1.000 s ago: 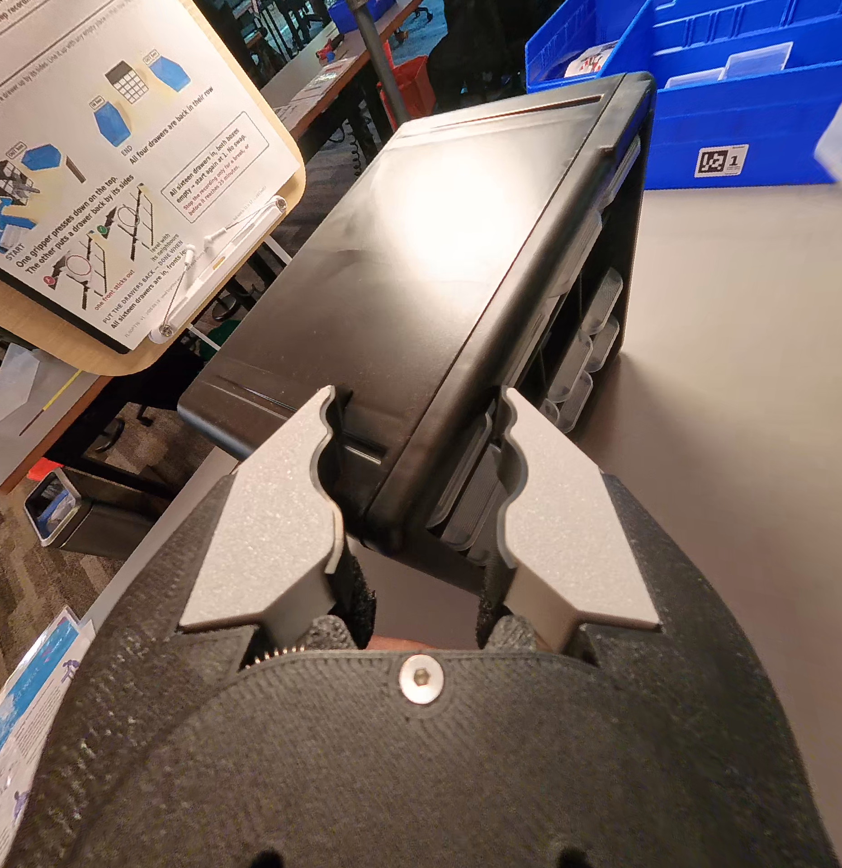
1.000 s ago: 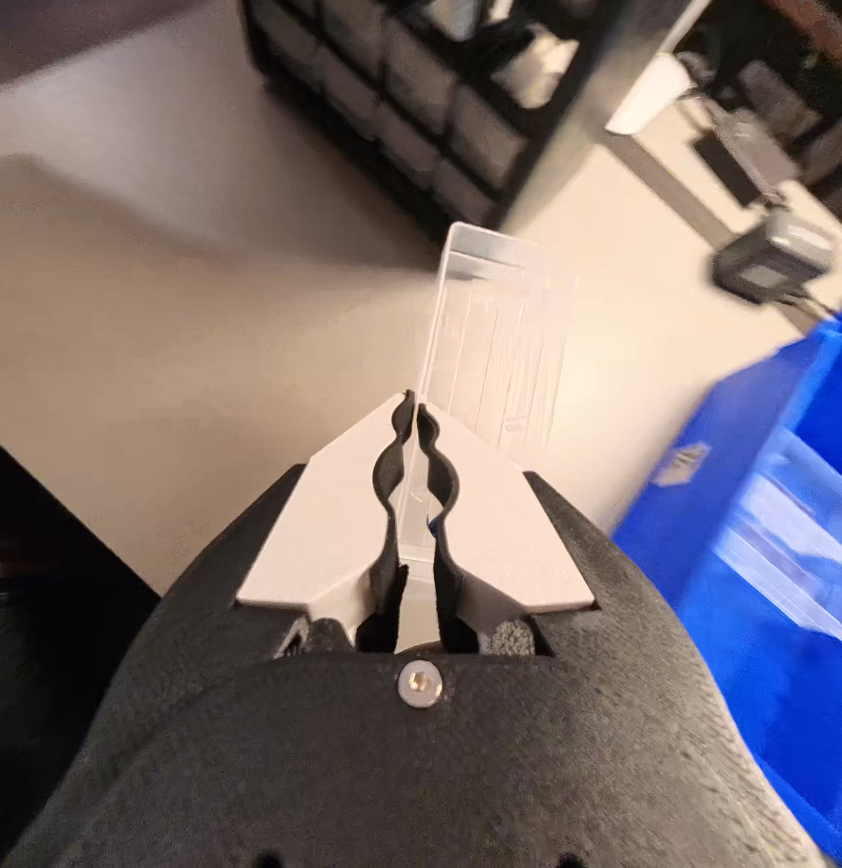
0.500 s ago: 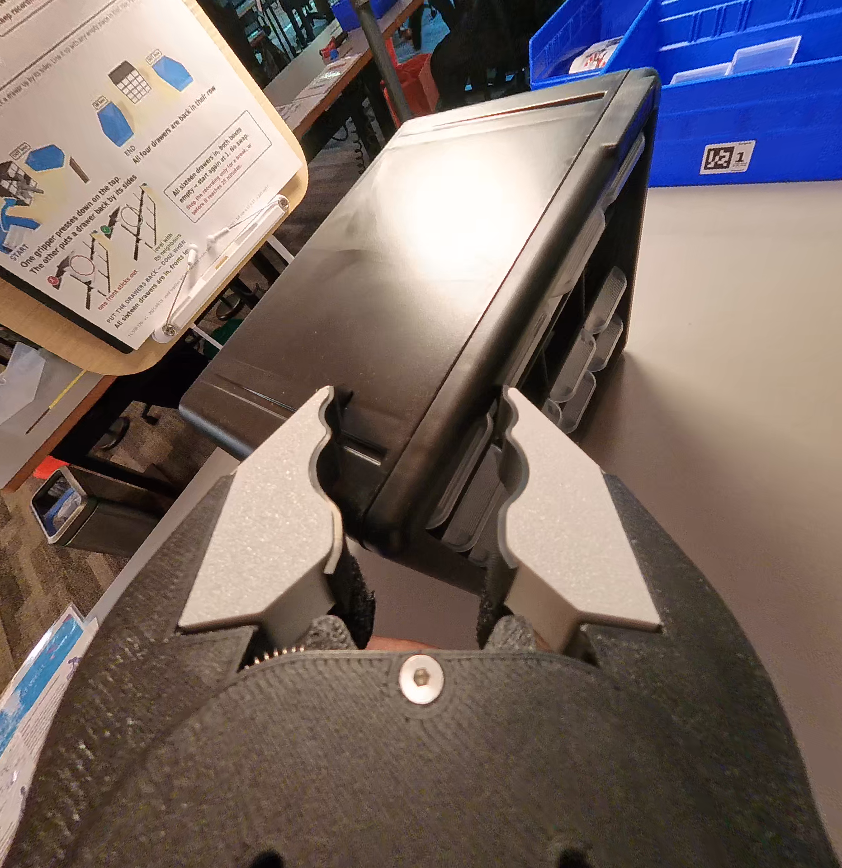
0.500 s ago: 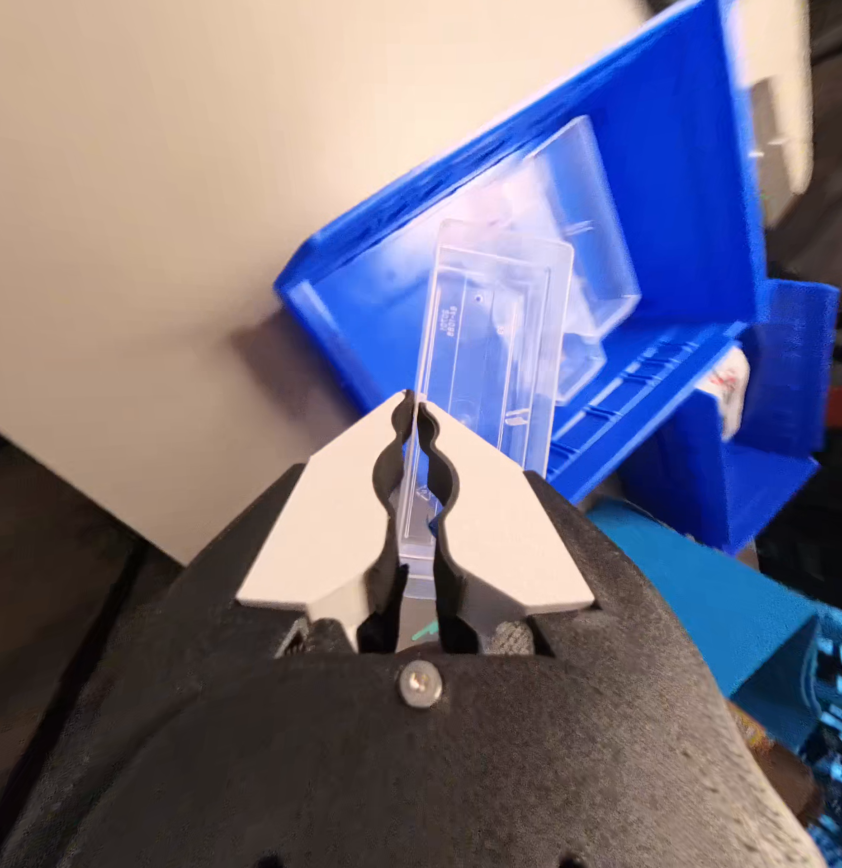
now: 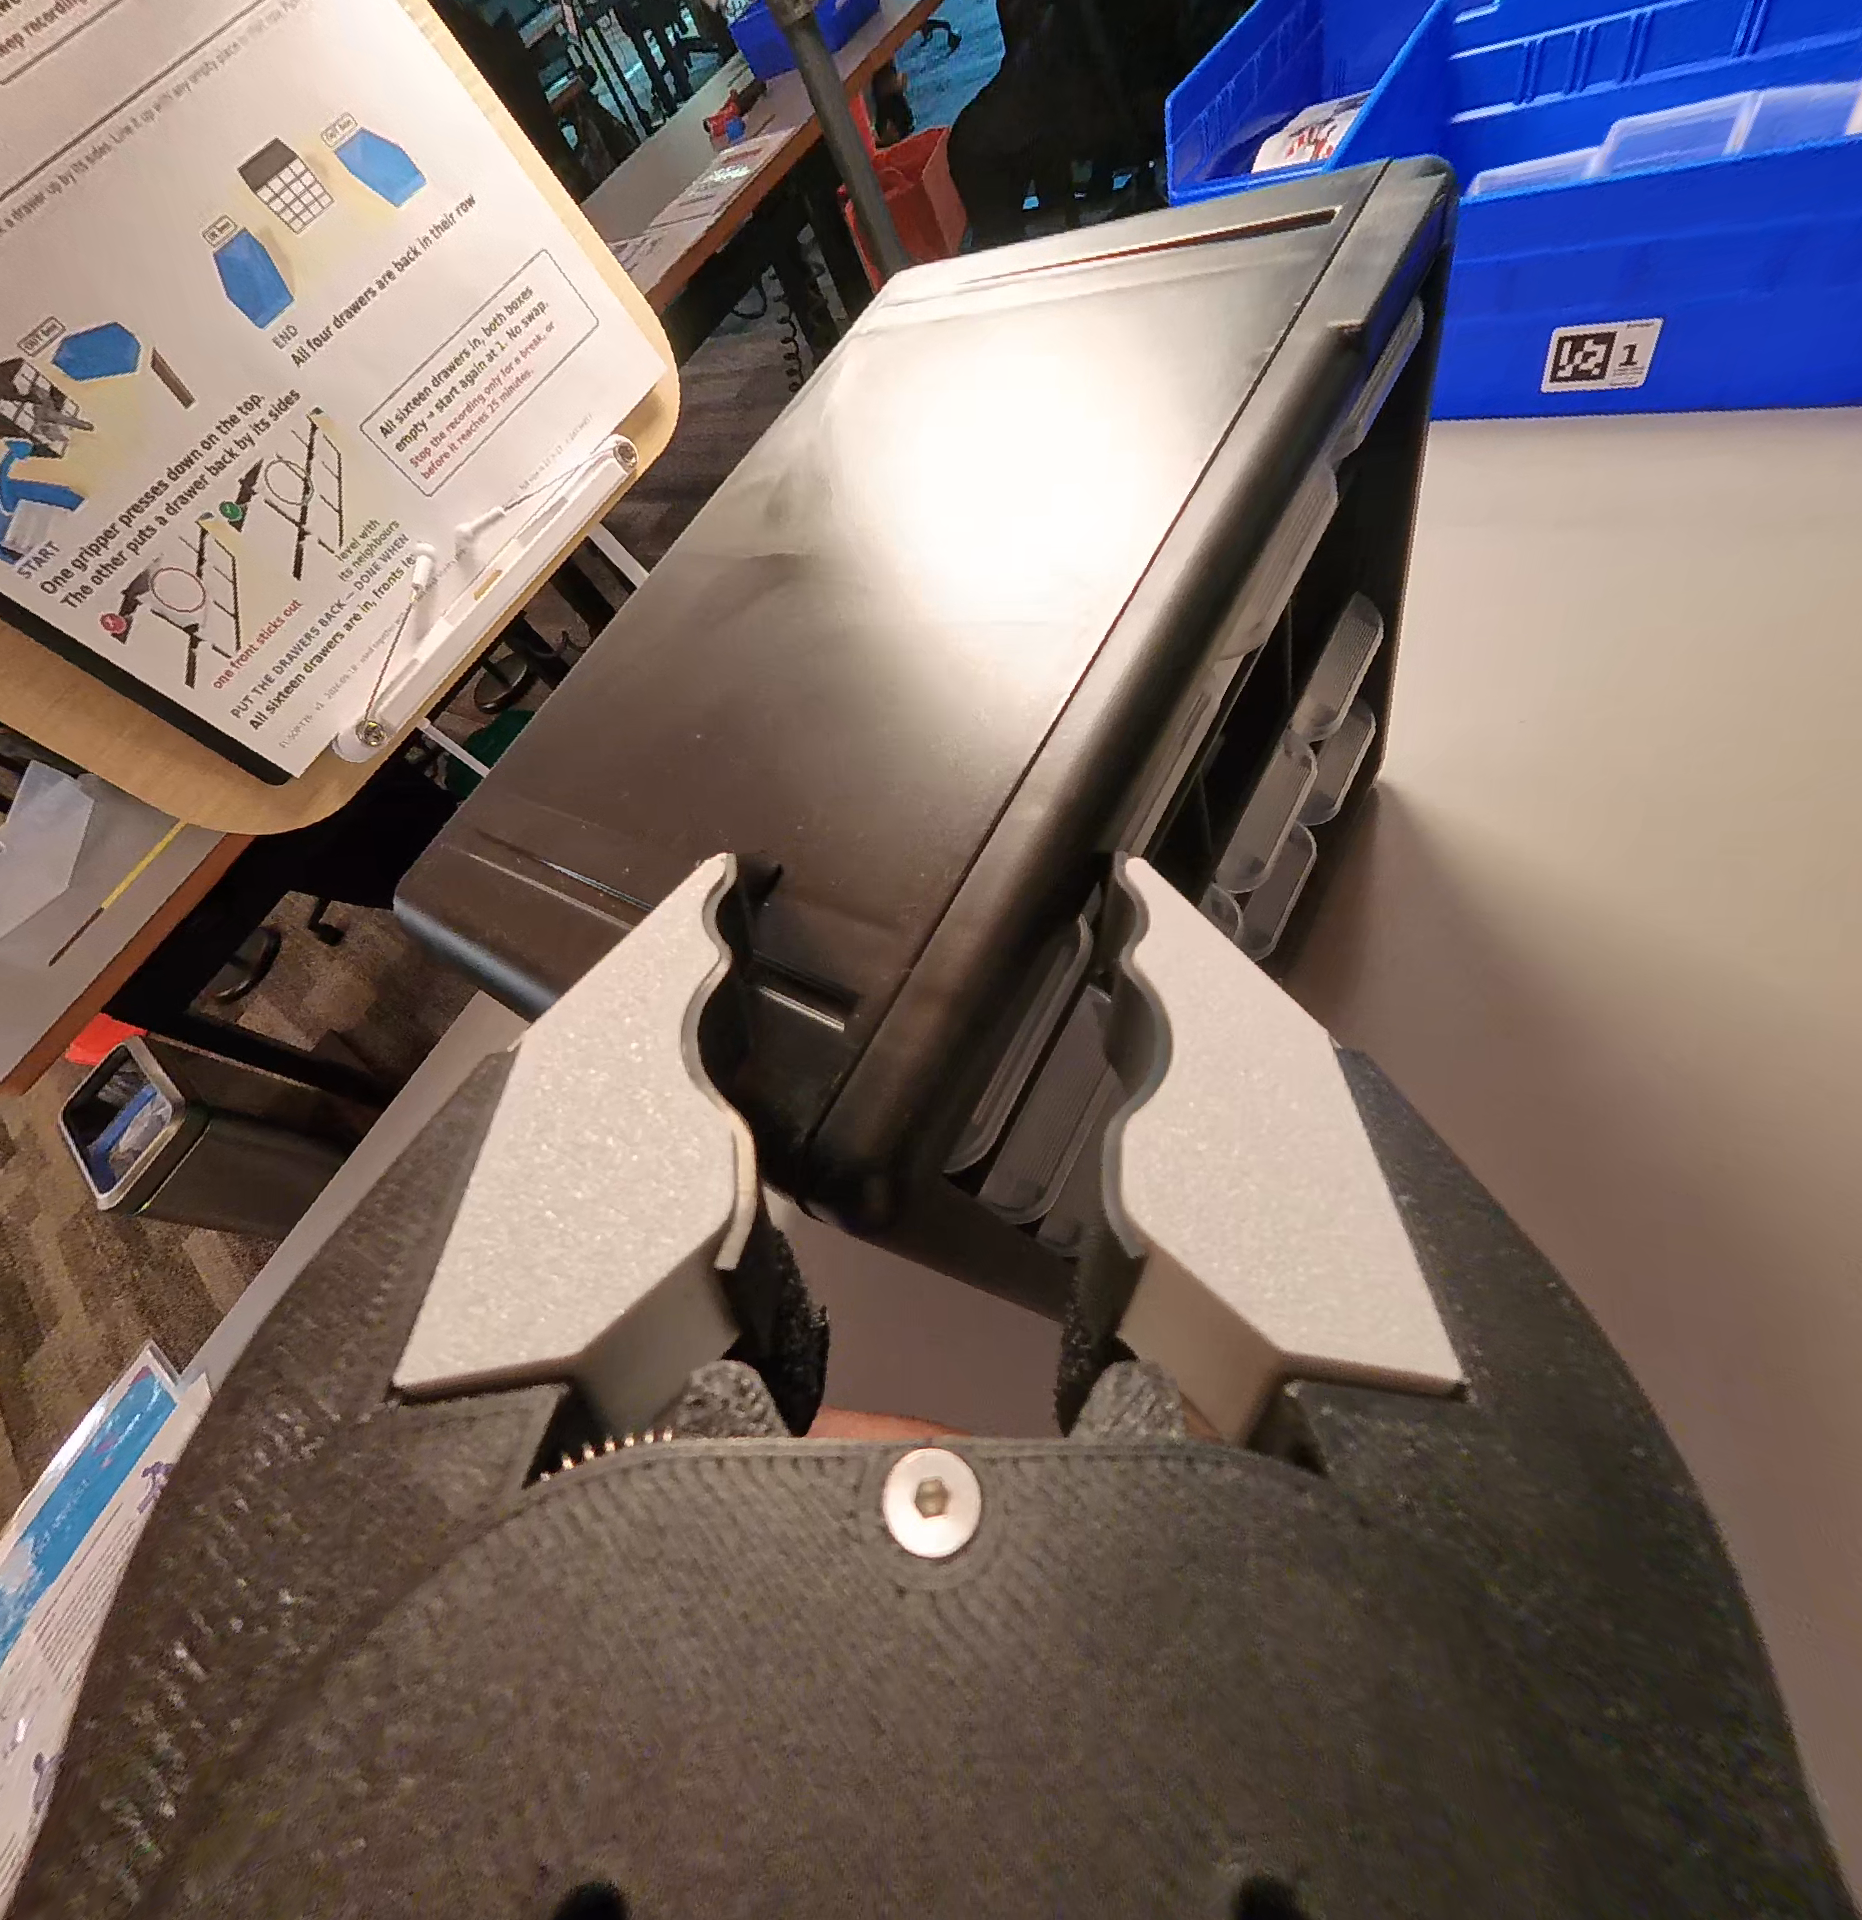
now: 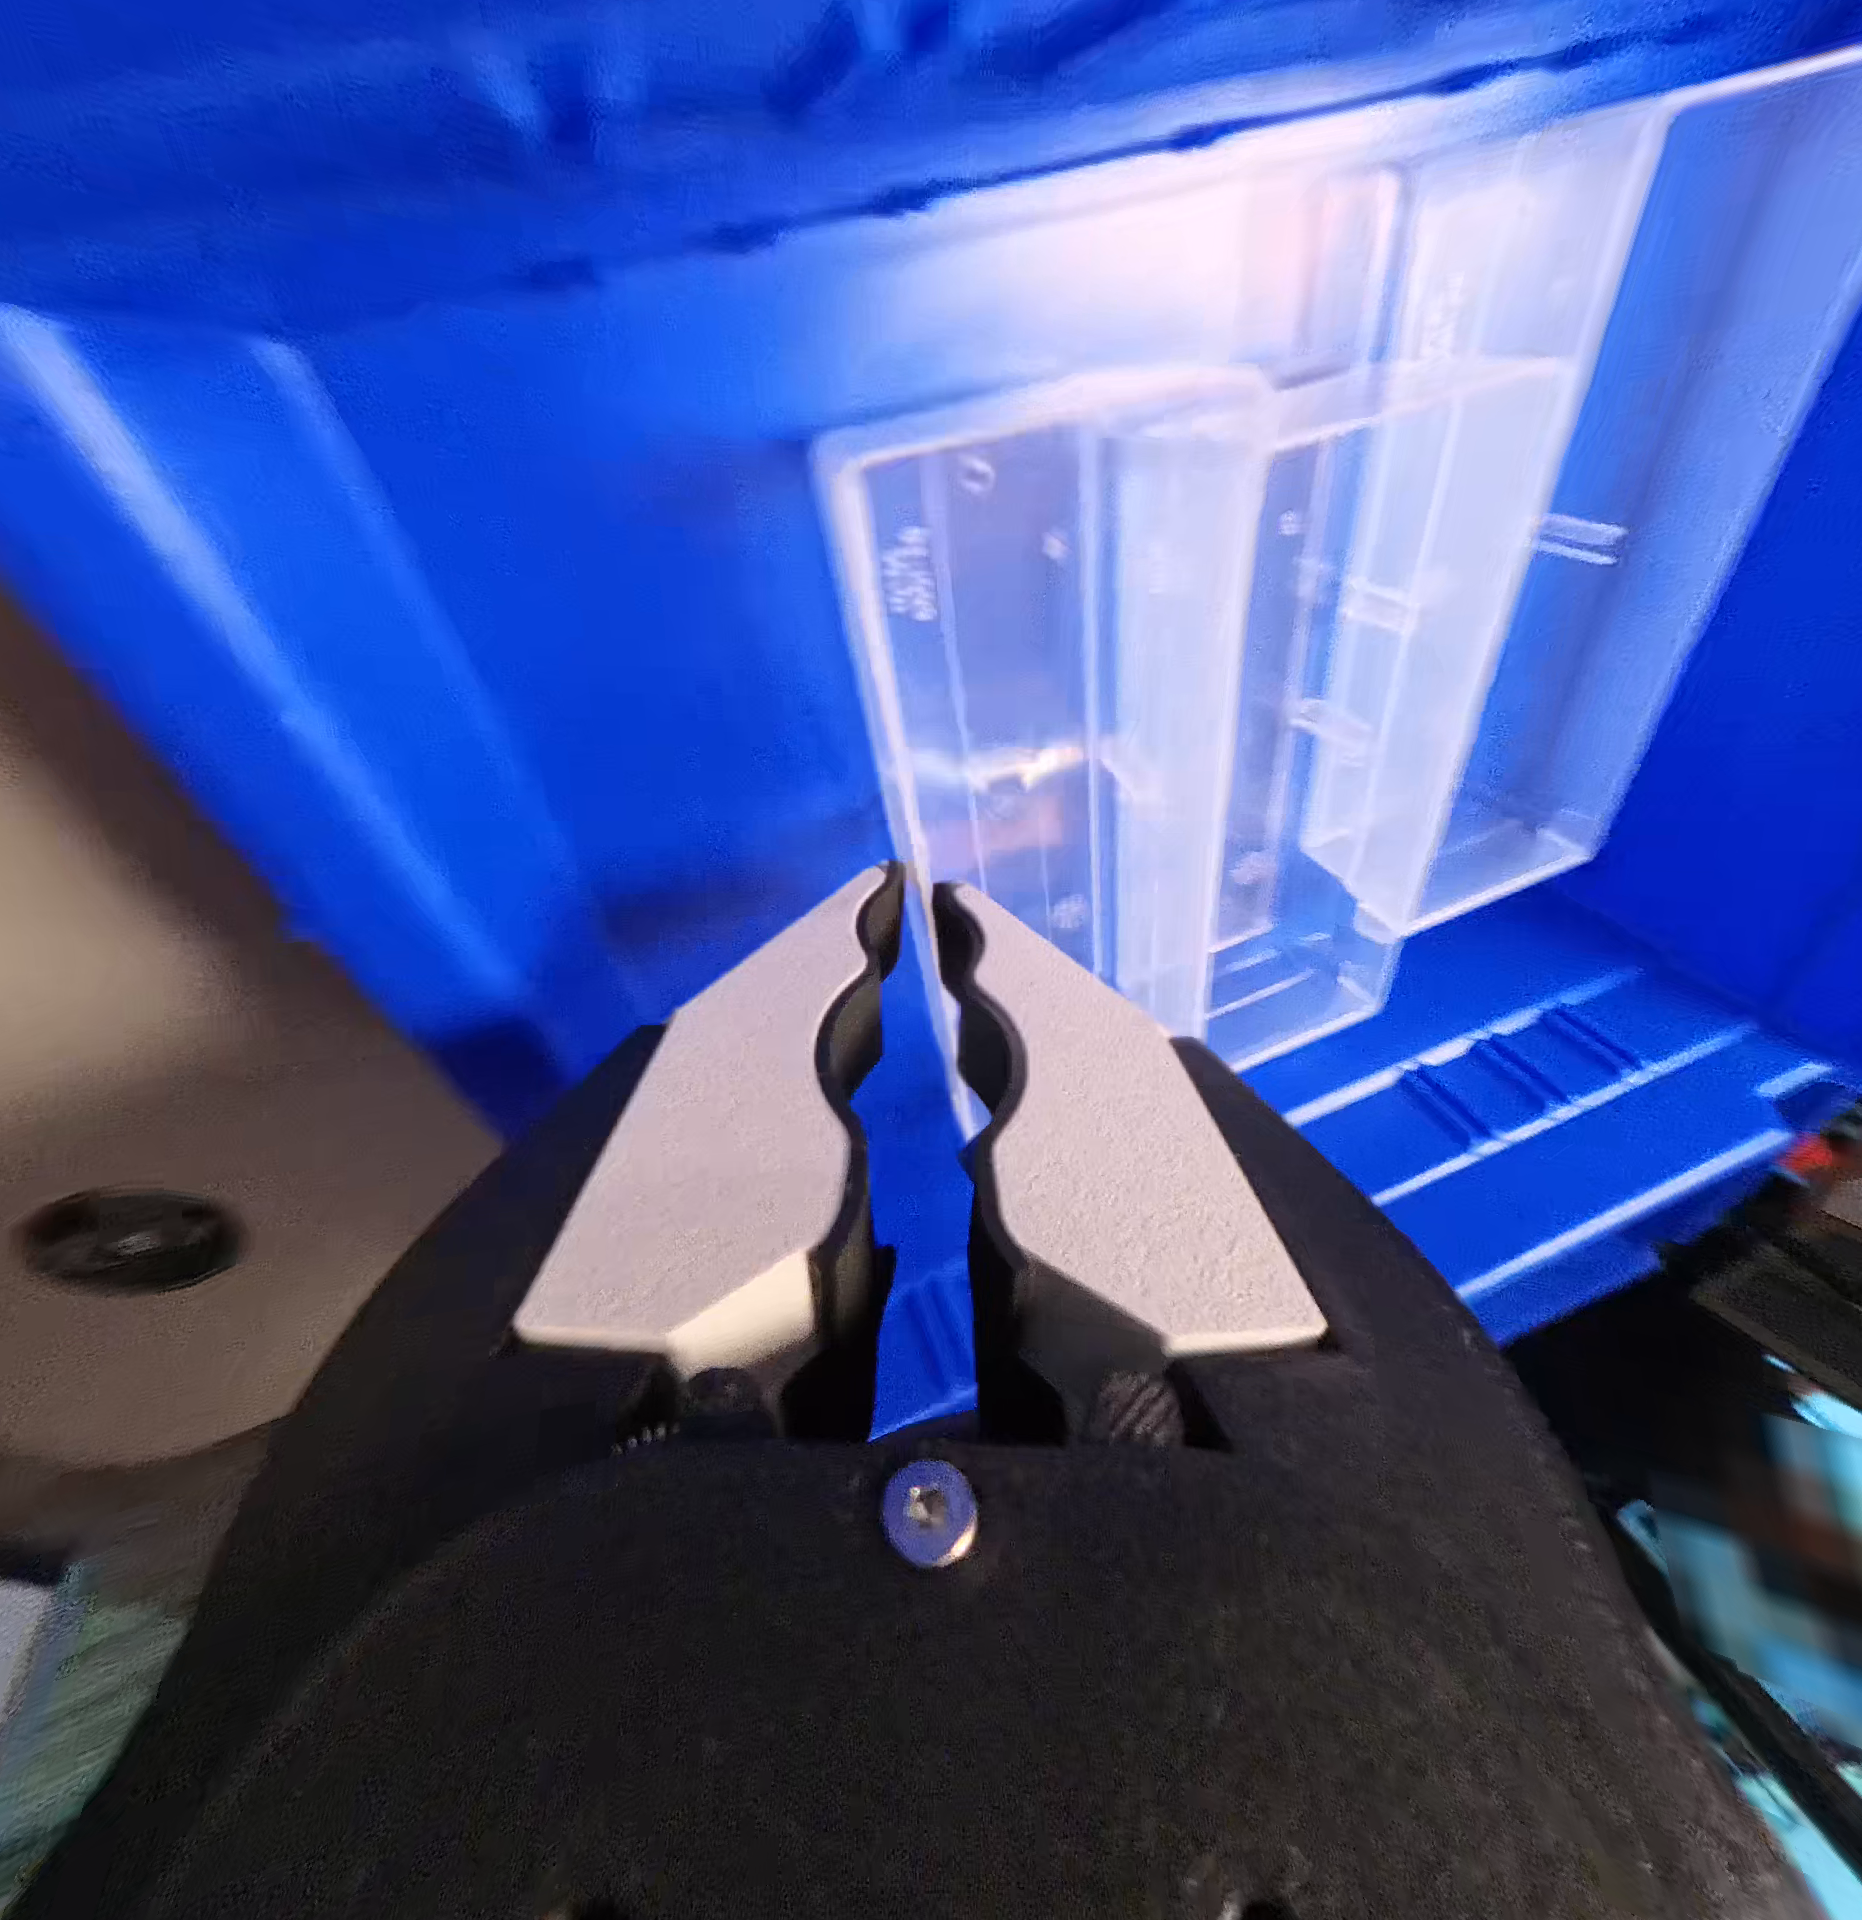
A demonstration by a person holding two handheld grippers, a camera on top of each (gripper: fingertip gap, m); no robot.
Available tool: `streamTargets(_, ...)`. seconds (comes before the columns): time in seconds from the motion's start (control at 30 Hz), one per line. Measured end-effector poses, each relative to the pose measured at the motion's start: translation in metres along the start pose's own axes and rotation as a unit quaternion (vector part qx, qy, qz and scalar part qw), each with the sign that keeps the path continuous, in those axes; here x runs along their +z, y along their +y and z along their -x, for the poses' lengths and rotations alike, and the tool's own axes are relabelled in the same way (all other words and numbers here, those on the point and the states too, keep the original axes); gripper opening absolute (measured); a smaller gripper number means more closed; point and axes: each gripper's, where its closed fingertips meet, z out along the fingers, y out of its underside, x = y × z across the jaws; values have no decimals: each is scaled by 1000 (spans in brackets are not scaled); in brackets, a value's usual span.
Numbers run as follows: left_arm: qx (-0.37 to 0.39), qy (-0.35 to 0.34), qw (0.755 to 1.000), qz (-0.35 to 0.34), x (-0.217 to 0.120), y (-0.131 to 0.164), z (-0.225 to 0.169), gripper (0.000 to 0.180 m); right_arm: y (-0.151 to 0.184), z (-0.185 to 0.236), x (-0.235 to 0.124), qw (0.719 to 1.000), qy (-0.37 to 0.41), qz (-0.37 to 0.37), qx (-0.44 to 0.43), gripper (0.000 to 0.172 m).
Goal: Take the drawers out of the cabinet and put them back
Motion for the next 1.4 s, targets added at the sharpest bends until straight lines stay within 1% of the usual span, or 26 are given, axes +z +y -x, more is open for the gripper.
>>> streamTargets(0.1, 0, 0, 1000, 0, 0, 0, 0, 69, 3, -28, 7, 998, 62, 2, 15, 18)
streamTargets(0.2, 1, 0, 1000, 0, 0, 0, 0, 69, 12, -30, 9, 997, 74, 7, 31, 32)
streamTargets(0.27, 1, 1, 1000, -1, 0, 0, 0, 69, 17, -26, 3, 996, 77, 5, 50, 35)
streamTargets(0.33, 1, 2, 1000, -1, 0, 0, 0, 69, 18, -28, -14, 992, 96, -12, 87, 36)
streamTargets(0.4, 1, 3, 1000, -2, 0, 0, 0, 69, 15, -32, -39, 981, 125, -42, 139, 36)
streamTargets(0.5, 0, 5, 1000, -3, 0, 0, 0, 69, -11, -38, -86, 956, 173, -110, 208, 35)
streamTargets(0.53, 0, 5, 1000, -3, 0, 0, 0, 69, -27, -37, -101, 948, 181, -139, 224, 34)
streamTargets(0.6, -1, 6, 1000, -2, 0, 0, 0, 69, -74, -29, -127, 927, 176, -216, 250, 33)
streamTargets(0.7, -5, 6, 1000, -2, 0, 0, 0, 69, -170, -7, -153, 883, 111, -357, 284, 32)
streamTargets(0.77, -9, 6, 1000, -1, -1, 0, 0, 68, -235, 12, -160, 851, 54, -432, 296, 32)
streamTargets(0.9, -26, 9, 1000, 2, -3, -1, 0, 68, -354, 39, -155, 785, -56, -522, 329, 32)
streamTargets(0.97, -39, 11, 999, 5, -4, -1, 0, 69, -404, 42, -152, 752, -102, -547, 354, 32)
streamTargets(1.03, -47, 10, 999, 8, -5, -1, 0, 69, -446, 39, -153, 713, -138, -571, 382, 32)
streamTargets(1.1, -49, 9, 999, 9, -5, -1, 0, 69, -479, 28, -157, 673, -161, -592, 412, 32)
streamTargets(1.23, -48, 10, 999, 7, -5, -1, 0, 69, -524, 5, -155, 617, -194, -608, 461, 33)
streamTargets(1.33, -48, 13, 999, 6, -5, -1, 0, 69, -538, -12, -152, 574, -205, -618, 496, 40)
streamTargets(1.4, -48, 13, 999, 5, -5, -1, 0, 69, -539, -23, -159, 523, -222, -643, 513, 41)
